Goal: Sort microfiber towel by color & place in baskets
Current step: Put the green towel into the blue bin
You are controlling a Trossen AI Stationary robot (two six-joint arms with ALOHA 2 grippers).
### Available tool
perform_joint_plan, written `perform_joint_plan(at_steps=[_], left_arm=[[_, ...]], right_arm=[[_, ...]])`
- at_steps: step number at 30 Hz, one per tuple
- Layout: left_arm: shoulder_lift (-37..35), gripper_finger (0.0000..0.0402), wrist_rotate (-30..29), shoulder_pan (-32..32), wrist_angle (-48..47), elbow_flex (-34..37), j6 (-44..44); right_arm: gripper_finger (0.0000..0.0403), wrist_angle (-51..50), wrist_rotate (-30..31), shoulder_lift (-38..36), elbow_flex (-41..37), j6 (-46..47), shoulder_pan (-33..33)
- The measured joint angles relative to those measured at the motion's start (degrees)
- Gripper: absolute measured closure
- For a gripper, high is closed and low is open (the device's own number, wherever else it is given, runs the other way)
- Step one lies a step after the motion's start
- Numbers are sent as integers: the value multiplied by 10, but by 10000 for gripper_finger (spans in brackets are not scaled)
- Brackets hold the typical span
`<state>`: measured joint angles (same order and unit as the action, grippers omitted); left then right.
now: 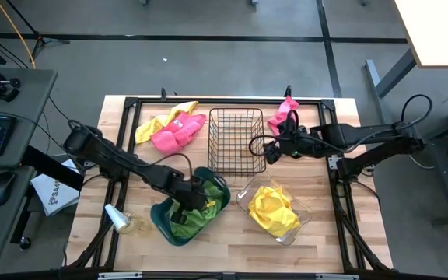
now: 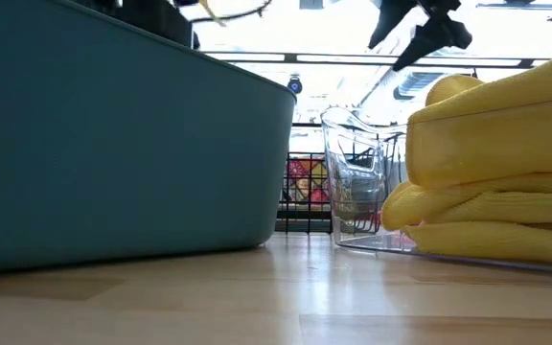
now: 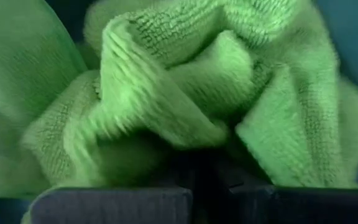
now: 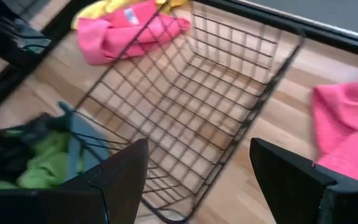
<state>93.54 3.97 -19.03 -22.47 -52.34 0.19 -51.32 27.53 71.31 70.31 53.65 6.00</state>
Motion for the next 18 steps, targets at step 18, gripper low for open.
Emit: perform_joint_plan(at_steps=[18], left_arm=[[52,281,-2,17,-140,-115,-5]], right_arm=[[126,28,-39,0,0,-1,0]])
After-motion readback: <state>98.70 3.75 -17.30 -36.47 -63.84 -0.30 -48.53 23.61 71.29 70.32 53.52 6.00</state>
